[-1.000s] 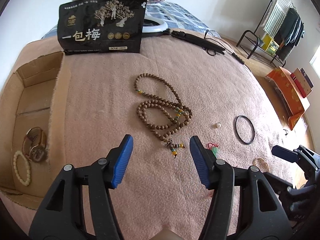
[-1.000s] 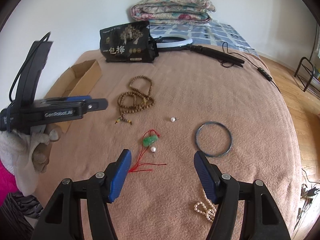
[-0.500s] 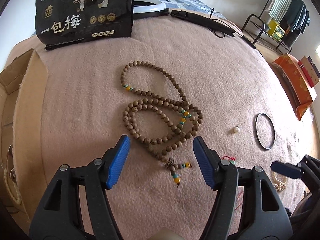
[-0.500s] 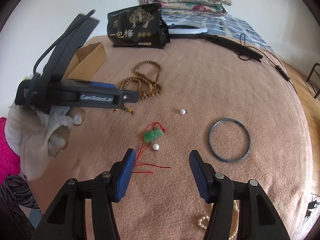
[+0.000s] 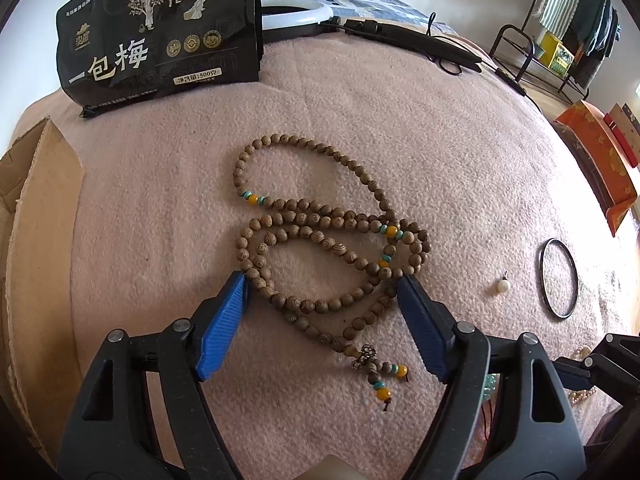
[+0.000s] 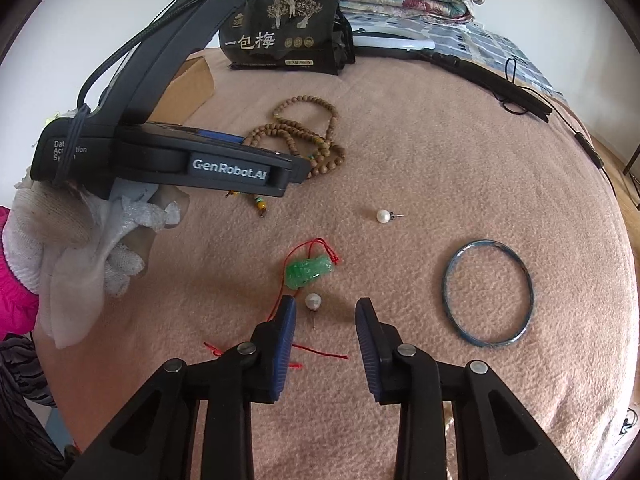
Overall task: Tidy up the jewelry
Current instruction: 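Grasp the brown wooden bead strand with the left gripper while the right grasps a small pearl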
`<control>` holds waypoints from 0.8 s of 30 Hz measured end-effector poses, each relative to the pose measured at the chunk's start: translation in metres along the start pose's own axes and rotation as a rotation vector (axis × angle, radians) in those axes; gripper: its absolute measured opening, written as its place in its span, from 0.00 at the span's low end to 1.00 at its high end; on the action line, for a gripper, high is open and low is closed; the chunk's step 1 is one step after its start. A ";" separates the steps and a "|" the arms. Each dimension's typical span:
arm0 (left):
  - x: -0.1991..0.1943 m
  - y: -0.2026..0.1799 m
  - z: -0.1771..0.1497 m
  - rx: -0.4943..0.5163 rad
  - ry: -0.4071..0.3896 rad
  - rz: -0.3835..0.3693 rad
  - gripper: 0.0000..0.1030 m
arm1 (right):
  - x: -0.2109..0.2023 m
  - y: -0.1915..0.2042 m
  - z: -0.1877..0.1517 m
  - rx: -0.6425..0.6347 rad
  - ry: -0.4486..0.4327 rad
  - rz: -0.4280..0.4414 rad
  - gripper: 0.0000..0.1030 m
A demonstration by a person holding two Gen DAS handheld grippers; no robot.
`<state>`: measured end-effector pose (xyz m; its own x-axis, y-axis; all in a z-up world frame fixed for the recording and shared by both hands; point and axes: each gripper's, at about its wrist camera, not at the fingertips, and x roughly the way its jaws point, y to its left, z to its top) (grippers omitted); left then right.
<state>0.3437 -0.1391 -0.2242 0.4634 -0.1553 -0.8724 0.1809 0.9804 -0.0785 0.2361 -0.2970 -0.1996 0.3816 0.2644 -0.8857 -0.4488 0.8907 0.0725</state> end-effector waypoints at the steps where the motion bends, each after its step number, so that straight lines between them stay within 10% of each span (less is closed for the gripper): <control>1: 0.001 0.000 0.000 0.003 -0.005 0.002 0.76 | 0.001 0.001 0.000 -0.004 0.001 -0.001 0.30; 5: 0.002 -0.002 -0.001 0.022 -0.023 0.013 0.75 | 0.007 0.001 0.000 -0.006 0.008 0.000 0.24; 12: -0.006 -0.005 0.000 0.033 -0.043 -0.045 0.09 | 0.009 -0.002 -0.001 0.018 0.005 0.022 0.07; 24: -0.032 0.014 -0.001 -0.017 -0.091 -0.051 0.04 | -0.006 -0.015 -0.002 0.071 -0.028 0.023 0.06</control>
<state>0.3309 -0.1202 -0.1976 0.5310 -0.2143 -0.8199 0.1919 0.9728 -0.1300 0.2387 -0.3127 -0.1960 0.3943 0.2946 -0.8705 -0.4001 0.9078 0.1260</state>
